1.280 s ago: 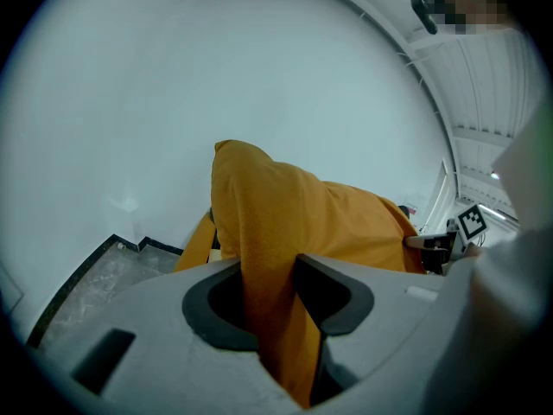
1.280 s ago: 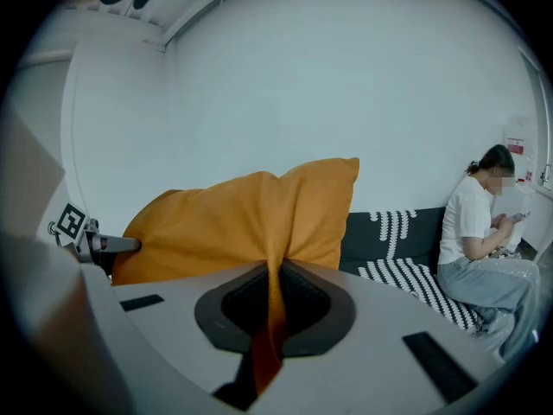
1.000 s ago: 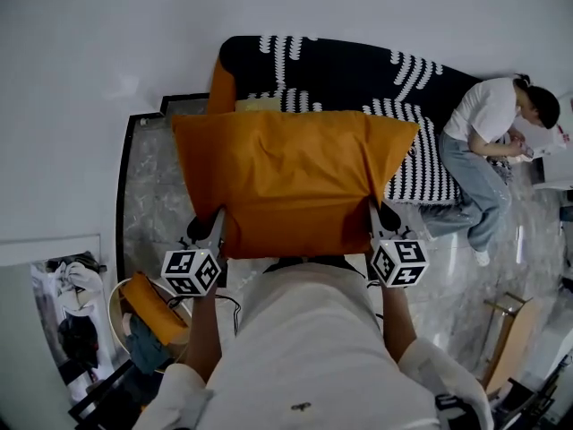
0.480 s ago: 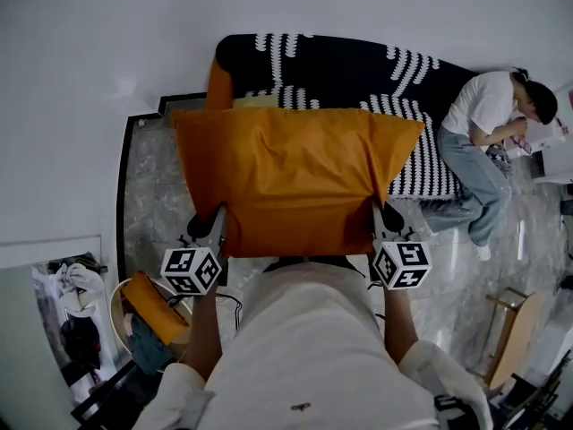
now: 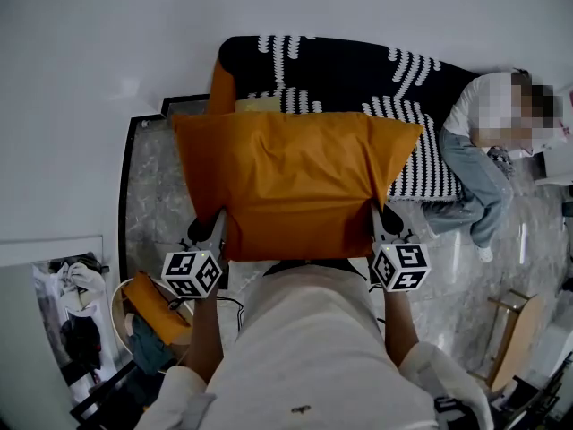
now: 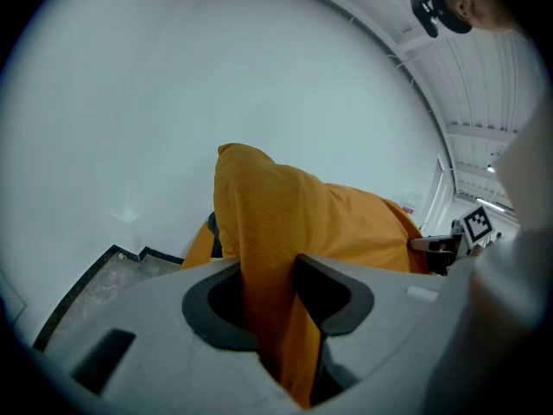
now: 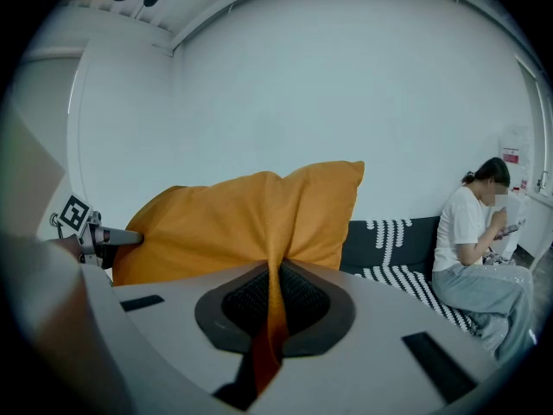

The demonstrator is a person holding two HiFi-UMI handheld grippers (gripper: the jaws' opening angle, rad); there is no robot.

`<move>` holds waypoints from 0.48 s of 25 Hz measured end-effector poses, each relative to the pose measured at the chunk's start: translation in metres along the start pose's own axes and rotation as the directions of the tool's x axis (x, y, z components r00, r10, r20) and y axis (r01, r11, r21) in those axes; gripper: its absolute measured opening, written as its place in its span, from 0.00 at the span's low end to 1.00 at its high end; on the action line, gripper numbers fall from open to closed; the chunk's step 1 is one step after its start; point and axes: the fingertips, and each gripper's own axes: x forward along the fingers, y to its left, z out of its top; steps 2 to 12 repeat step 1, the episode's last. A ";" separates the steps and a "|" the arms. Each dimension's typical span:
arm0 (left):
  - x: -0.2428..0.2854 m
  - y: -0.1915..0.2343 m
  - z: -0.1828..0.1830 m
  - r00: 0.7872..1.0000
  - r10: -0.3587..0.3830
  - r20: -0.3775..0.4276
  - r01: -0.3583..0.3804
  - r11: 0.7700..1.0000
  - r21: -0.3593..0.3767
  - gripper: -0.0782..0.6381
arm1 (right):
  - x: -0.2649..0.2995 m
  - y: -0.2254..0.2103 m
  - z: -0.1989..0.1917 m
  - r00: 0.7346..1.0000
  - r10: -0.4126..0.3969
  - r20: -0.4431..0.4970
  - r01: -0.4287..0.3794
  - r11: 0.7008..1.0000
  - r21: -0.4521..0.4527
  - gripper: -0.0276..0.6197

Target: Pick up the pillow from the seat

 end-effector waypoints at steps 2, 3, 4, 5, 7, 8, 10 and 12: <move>0.000 0.000 -0.001 1.000 0.001 -0.002 -0.001 1.000 -0.002 0.31 | 0.000 0.000 -0.001 1.000 -0.001 -0.002 0.001 1.000 -0.001 0.07; 0.000 0.000 -0.001 1.000 0.001 -0.002 -0.001 1.000 -0.002 0.31 | 0.000 0.000 -0.001 1.000 -0.001 -0.002 0.001 1.000 -0.001 0.07; 0.000 0.000 -0.001 1.000 0.001 -0.002 -0.001 1.000 -0.002 0.31 | 0.000 0.000 -0.001 1.000 -0.001 -0.002 0.001 1.000 -0.001 0.07; 0.000 0.000 -0.001 1.000 0.001 -0.002 -0.001 1.000 -0.002 0.31 | 0.000 0.000 -0.001 1.000 -0.001 -0.002 0.001 1.000 -0.001 0.07; 0.000 0.000 -0.001 1.000 0.001 -0.002 -0.001 1.000 -0.002 0.31 | 0.000 0.000 -0.001 1.000 -0.001 -0.002 0.001 1.000 -0.001 0.07; 0.000 0.000 -0.001 1.000 0.001 -0.002 -0.001 1.000 -0.002 0.31 | 0.000 0.000 -0.001 1.000 -0.001 -0.002 0.001 1.000 -0.001 0.07; 0.000 0.000 -0.001 1.000 0.001 -0.002 -0.001 1.000 -0.002 0.31 | 0.000 0.000 -0.001 1.000 -0.001 -0.002 0.001 1.000 -0.001 0.07; 0.000 0.000 -0.001 1.000 0.001 -0.002 -0.001 1.000 -0.002 0.31 | 0.000 0.000 -0.001 1.000 -0.001 -0.002 0.001 1.000 -0.001 0.07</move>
